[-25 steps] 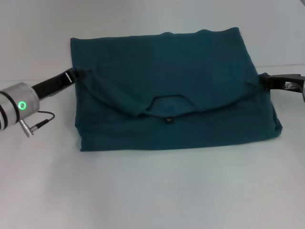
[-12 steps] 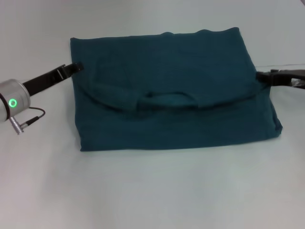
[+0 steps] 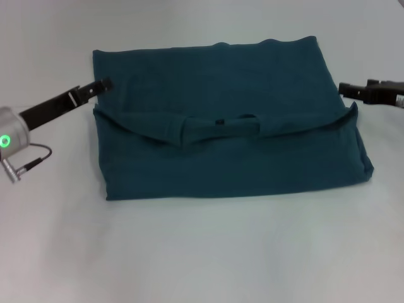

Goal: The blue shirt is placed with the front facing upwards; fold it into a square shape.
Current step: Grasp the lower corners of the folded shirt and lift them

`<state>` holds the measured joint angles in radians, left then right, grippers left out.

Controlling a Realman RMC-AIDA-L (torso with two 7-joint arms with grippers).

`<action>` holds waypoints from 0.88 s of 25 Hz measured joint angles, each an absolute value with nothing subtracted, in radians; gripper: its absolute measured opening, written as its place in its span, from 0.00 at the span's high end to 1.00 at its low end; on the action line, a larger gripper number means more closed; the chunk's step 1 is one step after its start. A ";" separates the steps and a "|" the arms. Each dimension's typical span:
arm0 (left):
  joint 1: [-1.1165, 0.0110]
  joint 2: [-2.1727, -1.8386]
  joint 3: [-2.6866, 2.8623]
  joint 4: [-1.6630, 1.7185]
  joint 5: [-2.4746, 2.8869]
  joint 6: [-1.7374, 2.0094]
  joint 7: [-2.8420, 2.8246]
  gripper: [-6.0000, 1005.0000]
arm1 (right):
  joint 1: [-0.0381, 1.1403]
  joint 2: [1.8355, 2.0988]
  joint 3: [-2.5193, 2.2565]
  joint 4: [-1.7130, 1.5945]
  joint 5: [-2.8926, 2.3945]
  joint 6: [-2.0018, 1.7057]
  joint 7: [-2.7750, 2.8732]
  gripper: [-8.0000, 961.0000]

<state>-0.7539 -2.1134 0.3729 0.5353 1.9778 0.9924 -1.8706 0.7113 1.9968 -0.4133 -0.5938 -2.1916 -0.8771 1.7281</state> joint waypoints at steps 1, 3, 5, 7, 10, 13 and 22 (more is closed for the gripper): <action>-0.746 -2.113 0.379 0.539 1.979 1.003 -1.872 0.25 | 0.704 1.997 -0.413 -0.596 -2.189 -0.899 1.728 0.23; -0.726 -2.111 0.403 0.550 1.980 1.032 -1.881 0.22 | 0.688 1.997 -0.413 -0.601 -2.186 -0.939 1.730 0.21; -0.700 -2.111 0.431 0.573 1.981 1.068 -1.894 0.20 | 0.668 1.998 -0.412 -0.615 -2.185 -0.989 1.734 0.19; -0.674 -2.114 0.452 0.599 1.981 1.101 -1.902 0.17 | 0.644 2.003 -0.410 -0.641 -2.183 -1.048 1.743 0.17; -0.644 -2.114 0.467 0.619 1.982 1.145 -1.906 0.14 | 0.604 2.010 -0.412 -0.685 -2.184 -1.123 1.785 0.17; -0.618 -2.114 0.476 0.639 1.994 1.202 -1.906 0.14 | 0.571 2.005 -0.414 -0.702 -2.191 -1.168 1.825 0.17; -0.567 -2.119 0.494 0.676 2.021 1.284 -1.897 0.14 | 0.553 1.968 -0.418 -0.706 -2.344 -1.255 1.990 0.17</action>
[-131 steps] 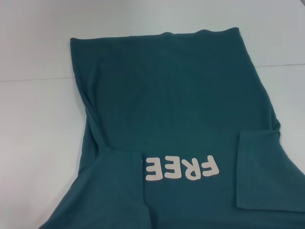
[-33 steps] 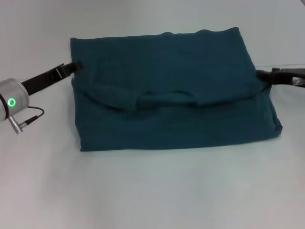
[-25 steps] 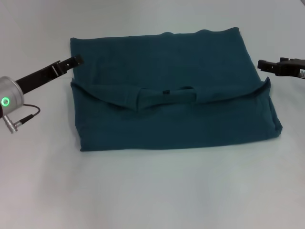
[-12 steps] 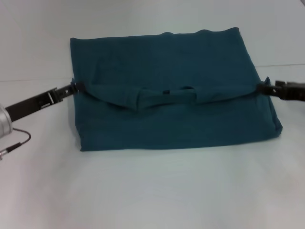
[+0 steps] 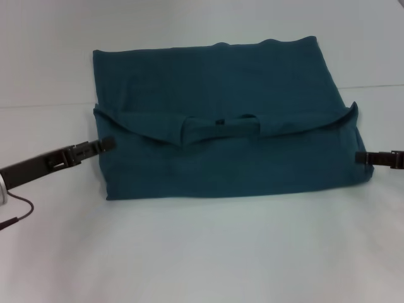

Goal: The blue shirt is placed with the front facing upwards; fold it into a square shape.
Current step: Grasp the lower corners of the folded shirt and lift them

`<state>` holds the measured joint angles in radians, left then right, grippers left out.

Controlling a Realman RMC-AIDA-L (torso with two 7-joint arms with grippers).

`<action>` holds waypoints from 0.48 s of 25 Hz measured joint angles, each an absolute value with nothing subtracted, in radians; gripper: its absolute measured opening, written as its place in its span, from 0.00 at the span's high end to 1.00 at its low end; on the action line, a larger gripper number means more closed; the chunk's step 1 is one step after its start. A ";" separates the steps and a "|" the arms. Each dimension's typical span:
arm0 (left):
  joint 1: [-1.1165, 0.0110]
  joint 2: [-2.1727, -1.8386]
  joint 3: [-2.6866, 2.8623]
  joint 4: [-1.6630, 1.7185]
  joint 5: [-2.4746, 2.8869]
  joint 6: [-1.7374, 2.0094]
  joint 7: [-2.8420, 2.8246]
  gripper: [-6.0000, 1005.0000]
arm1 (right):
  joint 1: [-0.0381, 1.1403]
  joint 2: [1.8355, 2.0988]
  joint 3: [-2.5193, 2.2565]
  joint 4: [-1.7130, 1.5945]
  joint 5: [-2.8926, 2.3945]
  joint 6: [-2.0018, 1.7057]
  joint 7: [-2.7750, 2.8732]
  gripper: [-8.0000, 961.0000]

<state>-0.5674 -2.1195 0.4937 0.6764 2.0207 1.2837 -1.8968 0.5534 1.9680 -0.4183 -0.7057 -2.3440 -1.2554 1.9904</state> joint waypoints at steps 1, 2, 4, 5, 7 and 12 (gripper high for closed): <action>-0.566 -2.120 0.498 0.677 2.021 1.290 -1.896 0.14 | 0.555 1.968 -0.421 -0.706 -2.353 -1.255 1.999 0.17; -0.565 -2.120 0.503 0.677 2.022 1.294 -1.895 0.14 | 0.557 1.968 -0.423 -0.704 -2.360 -1.251 2.005 0.17; -0.564 -2.120 0.511 0.677 2.023 1.298 -1.894 0.14 | 0.562 1.971 -0.433 -0.698 -2.373 -1.240 2.015 0.17; -0.564 -2.120 0.514 0.677 2.024 1.299 -1.894 0.14 | 0.564 1.974 -0.440 -0.696 -2.375 -1.231 2.016 0.17; -0.564 -2.121 0.518 0.678 2.024 1.299 -1.891 0.14 | 0.567 1.979 -0.456 -0.693 -2.376 -1.215 2.017 0.17; -0.563 -2.123 0.520 0.674 2.024 1.293 -1.883 0.14 | 0.575 1.992 -0.484 -0.688 -2.377 -1.174 2.019 0.18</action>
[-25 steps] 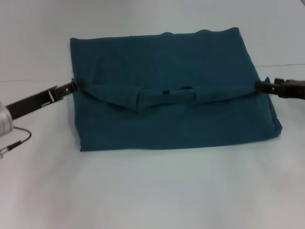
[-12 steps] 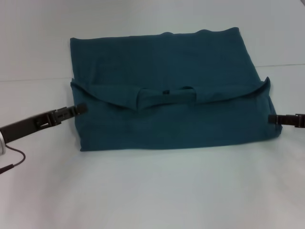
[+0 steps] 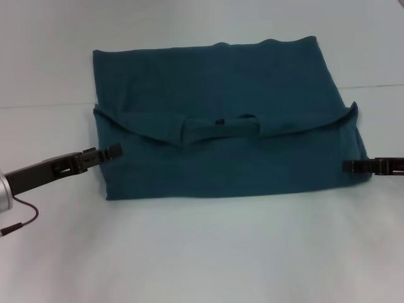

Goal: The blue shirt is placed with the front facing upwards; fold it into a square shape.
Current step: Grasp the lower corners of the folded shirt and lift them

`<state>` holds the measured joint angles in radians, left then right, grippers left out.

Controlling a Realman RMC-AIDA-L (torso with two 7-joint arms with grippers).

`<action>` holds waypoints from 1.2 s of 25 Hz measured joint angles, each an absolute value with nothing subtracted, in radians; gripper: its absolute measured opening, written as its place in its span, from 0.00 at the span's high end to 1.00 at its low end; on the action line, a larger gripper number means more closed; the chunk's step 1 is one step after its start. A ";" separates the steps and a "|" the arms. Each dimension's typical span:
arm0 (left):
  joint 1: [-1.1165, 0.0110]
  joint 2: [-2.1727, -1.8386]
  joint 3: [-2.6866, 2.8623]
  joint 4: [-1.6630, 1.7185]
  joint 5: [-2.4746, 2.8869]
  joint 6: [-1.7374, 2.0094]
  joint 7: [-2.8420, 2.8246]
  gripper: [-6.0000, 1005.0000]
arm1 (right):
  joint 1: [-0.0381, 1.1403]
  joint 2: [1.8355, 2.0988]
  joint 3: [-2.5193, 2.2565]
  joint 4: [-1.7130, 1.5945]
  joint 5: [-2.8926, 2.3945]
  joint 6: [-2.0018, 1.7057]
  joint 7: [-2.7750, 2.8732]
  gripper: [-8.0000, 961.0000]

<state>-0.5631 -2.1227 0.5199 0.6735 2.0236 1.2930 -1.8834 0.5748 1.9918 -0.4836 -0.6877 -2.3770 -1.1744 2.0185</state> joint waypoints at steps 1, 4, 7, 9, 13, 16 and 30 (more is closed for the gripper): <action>-0.563 -2.123 0.520 0.672 2.024 1.291 -1.883 0.14 | 0.575 1.994 -0.489 -0.686 -2.377 -1.168 2.019 0.18; -0.563 -2.123 0.520 0.671 2.024 1.288 -1.883 0.14 | 0.576 1.996 -0.509 -0.676 -2.378 -1.148 2.028 0.18; -0.561 -2.123 0.520 0.670 2.024 1.287 -1.883 0.14 | 0.576 1.996 -0.521 -0.667 -2.378 -1.129 2.033 0.18; -0.559 -2.124 0.519 0.670 2.024 1.286 -1.883 0.14 | 0.580 1.997 -0.528 -0.653 -2.378 -1.118 2.033 0.19; -0.556 -2.125 0.520 0.670 2.023 1.285 -1.884 0.14 | 0.585 2.003 -0.532 -0.652 -2.377 -1.113 2.033 0.24; -0.554 -2.125 0.519 0.670 2.023 1.285 -1.884 0.14 | 0.586 2.006 -0.532 -0.657 -2.373 -1.117 2.031 0.27; -0.543 -2.133 0.527 0.670 2.024 1.262 -1.883 0.14 | 0.565 1.997 -0.519 -0.662 -2.339 -1.119 2.032 0.68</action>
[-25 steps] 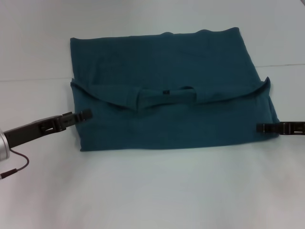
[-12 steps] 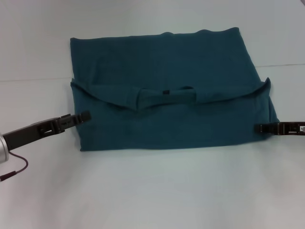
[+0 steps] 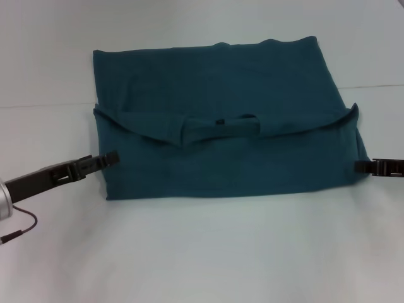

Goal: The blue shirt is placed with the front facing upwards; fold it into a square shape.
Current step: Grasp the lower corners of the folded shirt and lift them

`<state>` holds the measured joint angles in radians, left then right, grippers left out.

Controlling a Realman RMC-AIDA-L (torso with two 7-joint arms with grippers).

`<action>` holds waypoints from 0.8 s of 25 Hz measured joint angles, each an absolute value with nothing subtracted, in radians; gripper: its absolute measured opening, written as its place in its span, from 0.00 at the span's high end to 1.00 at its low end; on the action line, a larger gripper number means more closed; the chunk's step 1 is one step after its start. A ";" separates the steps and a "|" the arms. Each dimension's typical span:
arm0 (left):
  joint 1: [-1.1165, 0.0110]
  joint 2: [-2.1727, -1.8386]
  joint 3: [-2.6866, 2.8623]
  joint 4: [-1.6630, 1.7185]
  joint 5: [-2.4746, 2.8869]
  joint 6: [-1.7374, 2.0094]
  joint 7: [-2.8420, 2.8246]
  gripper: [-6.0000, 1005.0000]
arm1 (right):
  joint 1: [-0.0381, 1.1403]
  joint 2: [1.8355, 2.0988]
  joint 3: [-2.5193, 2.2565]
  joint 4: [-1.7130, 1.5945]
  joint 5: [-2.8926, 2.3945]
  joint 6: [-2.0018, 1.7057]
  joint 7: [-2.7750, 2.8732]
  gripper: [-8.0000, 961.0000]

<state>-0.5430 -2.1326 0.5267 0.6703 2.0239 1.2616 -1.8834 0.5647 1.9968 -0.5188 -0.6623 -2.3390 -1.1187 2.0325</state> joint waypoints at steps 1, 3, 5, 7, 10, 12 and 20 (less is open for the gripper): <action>-0.542 -2.134 0.531 0.670 2.026 1.251 -1.883 0.14 | 0.562 1.996 -0.518 -0.662 -2.333 -1.119 2.032 0.71; -0.541 -2.136 0.536 0.669 2.036 1.229 -1.883 0.14 | 0.561 1.996 -0.518 -0.663 -2.330 -1.122 2.030 0.75; -0.539 -2.137 0.537 0.669 2.043 1.210 -1.882 0.14 | 0.559 1.994 -0.518 -0.663 -2.322 -1.132 2.027 0.84; -0.538 -2.138 0.538 0.665 2.047 1.185 -1.876 0.14 | 0.558 1.993 -0.518 -0.663 -2.313 -1.144 2.026 0.93; -0.538 -2.139 0.546 0.650 2.047 1.139 -1.858 0.14 | 0.557 1.992 -0.518 -0.663 -2.307 -1.159 2.029 0.99; -0.540 -2.140 0.564 0.637 2.048 1.100 -1.846 0.14 | 0.555 1.991 -0.518 -0.663 -2.305 -1.168 2.030 0.99; -0.556 -2.161 0.680 0.621 2.046 0.964 -1.842 0.14 | 0.552 1.999 -0.518 -0.661 -2.301 -1.175 2.027 0.99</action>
<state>-0.5559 -2.1606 0.6803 0.6214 2.0456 0.9645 -1.8418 0.5522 1.9990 -0.5184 -0.6614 -2.3009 -1.1749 2.0269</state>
